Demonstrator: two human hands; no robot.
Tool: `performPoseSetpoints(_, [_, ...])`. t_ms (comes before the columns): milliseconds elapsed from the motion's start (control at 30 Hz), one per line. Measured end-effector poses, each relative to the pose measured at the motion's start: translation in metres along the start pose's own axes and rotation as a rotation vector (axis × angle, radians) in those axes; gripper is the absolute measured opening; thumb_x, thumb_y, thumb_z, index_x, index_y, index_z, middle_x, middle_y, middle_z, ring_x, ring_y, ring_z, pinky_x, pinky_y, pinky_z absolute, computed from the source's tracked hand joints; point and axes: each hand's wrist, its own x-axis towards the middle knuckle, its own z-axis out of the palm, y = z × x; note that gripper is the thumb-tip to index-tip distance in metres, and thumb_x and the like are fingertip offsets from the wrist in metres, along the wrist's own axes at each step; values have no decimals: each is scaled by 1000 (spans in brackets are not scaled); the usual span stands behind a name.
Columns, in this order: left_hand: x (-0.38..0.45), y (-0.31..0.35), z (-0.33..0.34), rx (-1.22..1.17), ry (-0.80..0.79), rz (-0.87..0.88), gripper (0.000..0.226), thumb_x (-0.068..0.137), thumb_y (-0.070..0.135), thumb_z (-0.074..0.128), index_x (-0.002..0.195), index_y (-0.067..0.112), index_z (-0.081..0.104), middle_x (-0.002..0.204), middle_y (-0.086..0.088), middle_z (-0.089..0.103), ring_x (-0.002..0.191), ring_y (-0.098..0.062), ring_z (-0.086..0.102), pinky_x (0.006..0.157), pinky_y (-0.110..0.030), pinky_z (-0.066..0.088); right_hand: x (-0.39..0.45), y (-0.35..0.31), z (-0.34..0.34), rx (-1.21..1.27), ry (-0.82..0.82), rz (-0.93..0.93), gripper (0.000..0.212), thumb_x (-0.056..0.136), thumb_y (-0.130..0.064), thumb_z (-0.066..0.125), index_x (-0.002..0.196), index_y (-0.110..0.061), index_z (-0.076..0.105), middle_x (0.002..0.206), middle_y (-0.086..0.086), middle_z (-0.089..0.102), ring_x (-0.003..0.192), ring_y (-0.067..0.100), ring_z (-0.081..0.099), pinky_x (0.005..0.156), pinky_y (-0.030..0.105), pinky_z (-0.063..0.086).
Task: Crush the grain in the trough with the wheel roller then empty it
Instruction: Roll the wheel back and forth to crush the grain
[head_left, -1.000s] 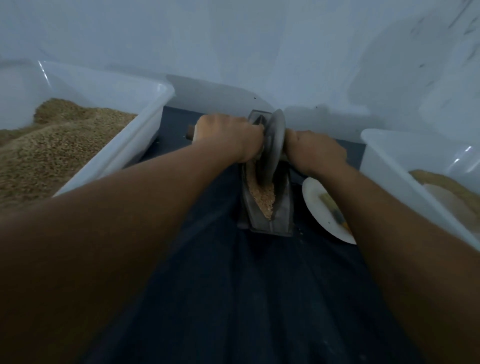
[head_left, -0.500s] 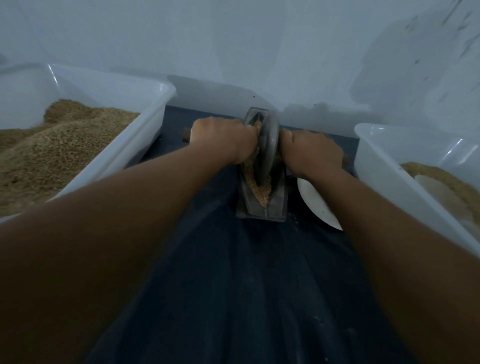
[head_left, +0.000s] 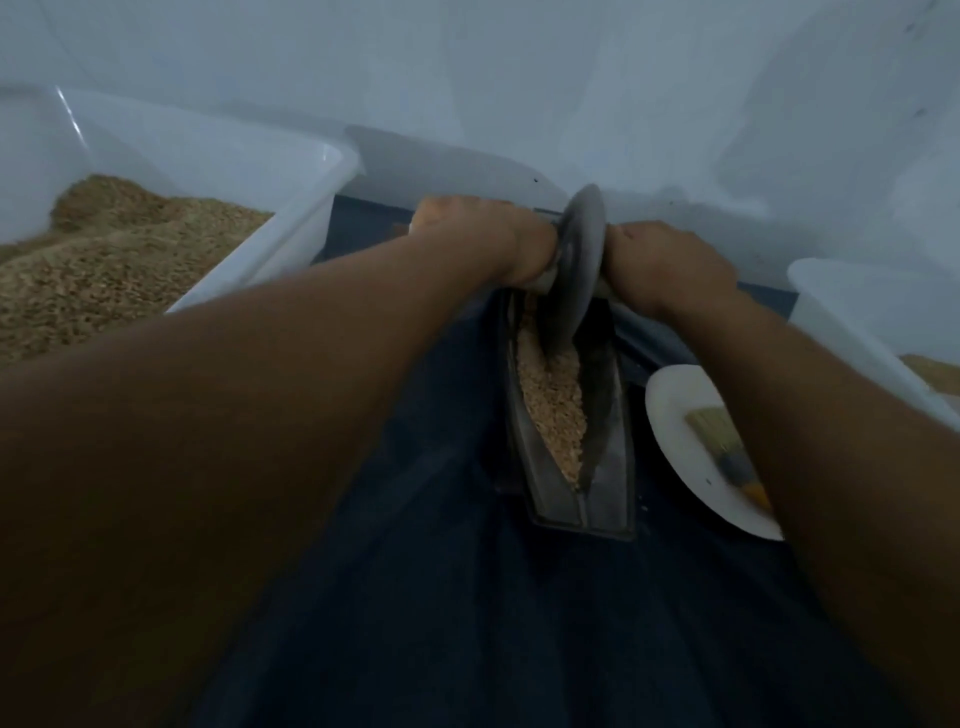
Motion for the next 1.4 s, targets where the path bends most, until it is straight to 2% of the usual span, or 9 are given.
performPoseSetpoints(133, [6,-1,0,-29,17,-13,49,92,44,33,131,24,56,144,-8,51,127,-33,49,93,-46,36,12,0,-1,14,-57,28,32,95,-44,28,99,-24,53,120,14,60,88,31,50,76,41,42])
performPoseSetpoints(233, [3,2,-1,-15,63,-2,47,93,44,35,128,25,58,141,-7,54,124,-33,51,89,-44,36,5,2,2,2,-28,14,27,100,-34,36,111,-16,53,121,19,59,95,38,57,79,45,47])
performPoseSetpoints(400, [-16,-1,6,15,70,40,22,88,41,38,94,30,56,125,-7,62,103,-32,56,76,-41,33,-19,-6,-1,39,18,31,39,101,-38,24,112,-17,56,116,17,60,82,29,46,66,39,34])
performPoseSetpoints(633, [-52,-1,18,9,192,33,33,93,42,30,88,24,57,105,-6,64,93,-34,56,74,-43,33,-63,-22,-6,99,182,164,51,94,-52,17,71,-23,52,78,3,47,69,24,42,63,34,28])
performPoseSetpoints(733, [-65,4,17,20,266,34,36,97,40,32,65,24,36,67,1,39,75,-29,49,72,-43,37,-78,-22,-6,132,163,149,50,97,-47,20,76,-20,57,77,2,48,60,19,37,57,31,25])
performPoseSetpoints(1000, [-74,5,20,38,309,53,37,97,34,33,62,24,30,60,1,32,53,-22,31,67,-43,40,-93,-21,-8,114,167,145,50,99,-47,19,73,-25,55,69,-3,41,57,16,33,52,29,18])
performPoseSetpoints(1200, [-54,3,18,52,271,69,34,95,36,34,65,23,39,90,-3,58,83,-33,53,71,-43,33,-70,-21,-3,121,172,221,46,97,-51,21,75,-26,53,84,4,49,73,25,42,59,33,26])
performPoseSetpoints(1333, [-32,-1,15,84,189,75,38,92,40,36,108,22,66,124,-8,62,108,-37,58,74,-43,32,-47,-16,-3,108,128,192,46,97,-52,19,85,-26,55,90,2,47,77,25,42,60,33,25])
performPoseSetpoints(1400, [-23,-3,12,48,131,51,37,88,42,41,108,22,65,126,-7,61,107,-36,57,75,-42,32,-35,-15,-3,119,127,185,50,96,-54,19,85,-24,58,88,4,48,70,25,42,59,31,26])
